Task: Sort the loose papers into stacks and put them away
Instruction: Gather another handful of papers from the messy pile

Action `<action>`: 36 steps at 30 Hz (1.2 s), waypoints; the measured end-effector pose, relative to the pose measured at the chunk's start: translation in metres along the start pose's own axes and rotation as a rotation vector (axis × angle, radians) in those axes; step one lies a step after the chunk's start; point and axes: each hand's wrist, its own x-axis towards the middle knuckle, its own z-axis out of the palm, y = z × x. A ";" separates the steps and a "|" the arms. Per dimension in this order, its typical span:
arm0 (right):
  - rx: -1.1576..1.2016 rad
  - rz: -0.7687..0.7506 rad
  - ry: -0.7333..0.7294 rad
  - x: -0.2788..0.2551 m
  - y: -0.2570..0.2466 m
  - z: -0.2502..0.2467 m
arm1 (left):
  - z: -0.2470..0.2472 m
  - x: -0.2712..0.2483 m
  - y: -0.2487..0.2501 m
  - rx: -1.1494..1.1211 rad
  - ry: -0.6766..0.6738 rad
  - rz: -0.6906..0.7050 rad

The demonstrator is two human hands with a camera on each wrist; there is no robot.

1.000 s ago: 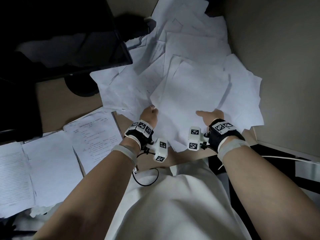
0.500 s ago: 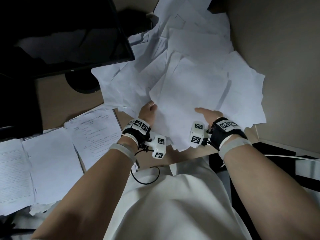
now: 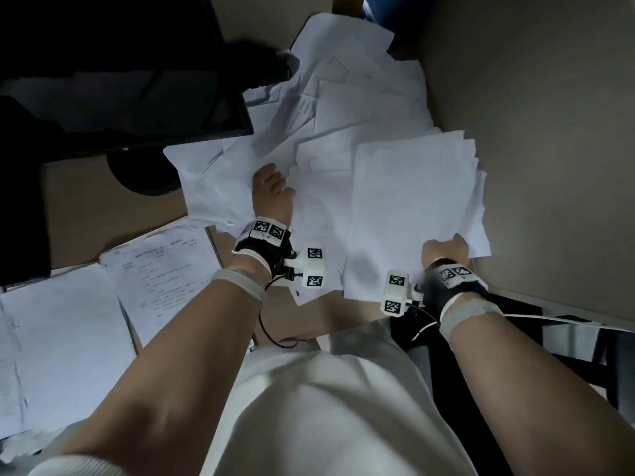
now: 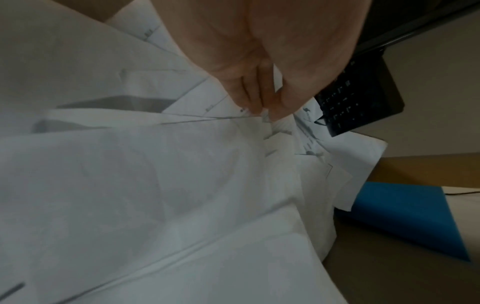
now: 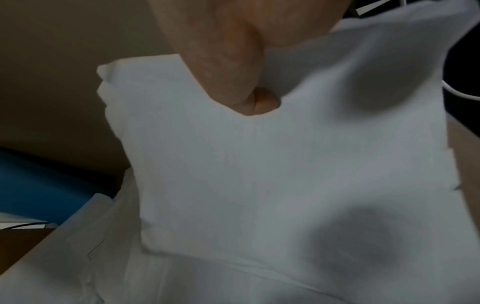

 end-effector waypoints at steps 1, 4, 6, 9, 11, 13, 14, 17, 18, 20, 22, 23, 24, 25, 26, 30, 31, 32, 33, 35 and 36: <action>-0.019 0.001 0.009 0.001 0.000 0.001 | 0.000 0.001 -0.002 0.026 -0.005 0.011; -0.055 -0.029 0.039 -0.001 -0.005 0.011 | -0.002 -0.007 -0.018 0.286 0.030 -0.065; -0.112 -0.101 0.002 -0.002 -0.009 0.019 | -0.005 -0.017 -0.035 0.401 0.023 -0.165; -0.329 -0.290 -0.013 -0.005 -0.022 0.028 | -0.013 -0.026 -0.052 0.391 0.064 -0.281; -0.525 -0.446 0.005 -0.011 -0.039 0.032 | -0.022 -0.027 -0.056 0.371 0.117 -0.286; -0.658 -0.578 -0.012 -0.017 -0.058 0.037 | -0.030 -0.026 -0.054 0.386 0.137 -0.260; -0.699 -0.634 -0.029 -0.020 -0.068 0.041 | -0.032 -0.025 -0.051 0.378 0.129 -0.239; -0.744 -0.809 -0.023 -0.030 -0.097 0.058 | -0.039 -0.027 -0.043 0.349 0.071 -0.240; -0.766 -0.856 -0.021 -0.031 -0.104 0.065 | -0.039 -0.031 -0.041 0.341 0.054 -0.270; -0.851 -0.871 -0.080 -0.028 -0.112 0.076 | -0.042 -0.029 -0.049 0.341 0.011 -0.297; -0.928 -0.799 -0.171 -0.020 -0.112 0.082 | -0.046 -0.030 -0.056 0.374 -0.022 -0.304; -0.945 -0.776 -0.201 -0.016 -0.110 0.084 | -0.046 -0.031 -0.057 0.390 -0.040 -0.320; -0.951 -0.775 -0.223 -0.013 -0.108 0.086 | -0.046 -0.031 -0.060 0.413 -0.052 -0.334; -0.959 -0.783 -0.240 -0.010 -0.107 0.089 | -0.046 -0.033 -0.060 0.451 -0.068 -0.340; -0.974 -0.801 -0.253 -0.006 -0.106 0.092 | -0.044 -0.035 -0.059 0.472 -0.079 -0.339; -1.087 -0.854 -0.258 0.003 -0.112 0.102 | -0.038 -0.034 -0.059 0.511 -0.101 -0.362; -1.105 -0.868 -0.252 0.005 -0.113 0.104 | -0.037 -0.032 -0.061 0.511 -0.114 -0.353; -1.127 -0.888 -0.240 0.006 -0.114 0.105 | -0.035 -0.031 -0.062 0.518 -0.133 -0.351; -1.157 -0.905 -0.228 0.007 -0.115 0.106 | -0.034 -0.030 -0.062 0.529 -0.149 -0.344; -1.214 -0.900 -0.224 0.006 -0.115 0.105 | -0.031 -0.028 -0.064 0.527 -0.130 -0.335; -1.228 -0.883 -0.230 0.006 -0.114 0.104 | -0.030 -0.026 -0.062 0.519 -0.097 -0.323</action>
